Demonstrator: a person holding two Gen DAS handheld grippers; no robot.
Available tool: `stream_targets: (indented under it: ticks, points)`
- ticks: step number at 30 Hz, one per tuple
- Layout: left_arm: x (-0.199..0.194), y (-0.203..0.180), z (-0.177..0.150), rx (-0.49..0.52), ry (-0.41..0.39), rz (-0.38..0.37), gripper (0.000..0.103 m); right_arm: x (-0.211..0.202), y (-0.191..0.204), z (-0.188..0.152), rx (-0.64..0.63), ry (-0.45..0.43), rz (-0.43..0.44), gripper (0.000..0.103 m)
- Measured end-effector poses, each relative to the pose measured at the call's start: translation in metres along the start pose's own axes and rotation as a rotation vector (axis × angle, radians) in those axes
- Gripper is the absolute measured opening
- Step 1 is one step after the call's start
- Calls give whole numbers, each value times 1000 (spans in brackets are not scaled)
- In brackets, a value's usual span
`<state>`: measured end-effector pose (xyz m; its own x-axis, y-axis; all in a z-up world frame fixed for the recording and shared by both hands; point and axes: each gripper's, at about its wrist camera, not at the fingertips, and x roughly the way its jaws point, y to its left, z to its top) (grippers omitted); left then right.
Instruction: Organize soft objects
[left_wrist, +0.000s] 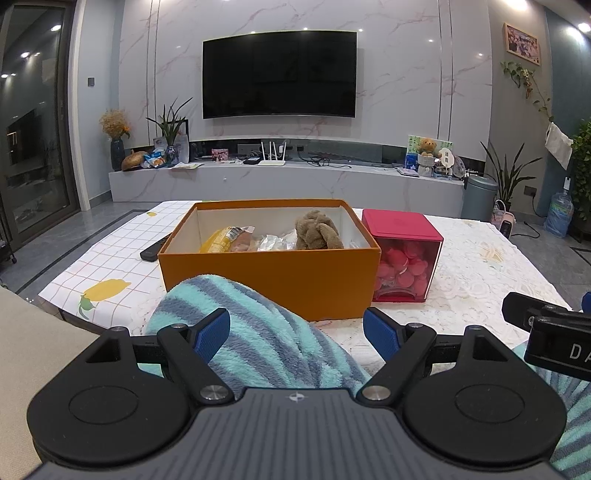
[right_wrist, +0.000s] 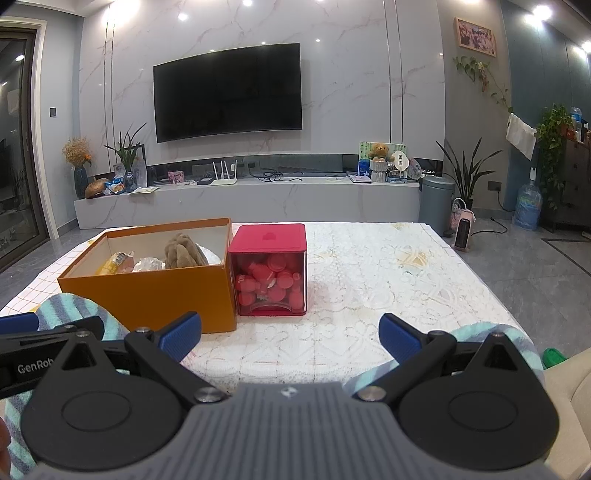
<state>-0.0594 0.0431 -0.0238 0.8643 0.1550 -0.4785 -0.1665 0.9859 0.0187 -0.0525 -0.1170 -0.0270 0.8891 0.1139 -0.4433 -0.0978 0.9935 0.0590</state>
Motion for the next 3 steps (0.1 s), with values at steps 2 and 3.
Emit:
stream_targets:
  ticks: [2, 3]
  points:
    - [0, 0, 0, 0, 1, 0, 96, 0, 0, 0, 0, 1, 0, 100]
    - [0, 0, 0, 0, 1, 0, 96, 0, 0, 0, 0, 1, 0, 100]
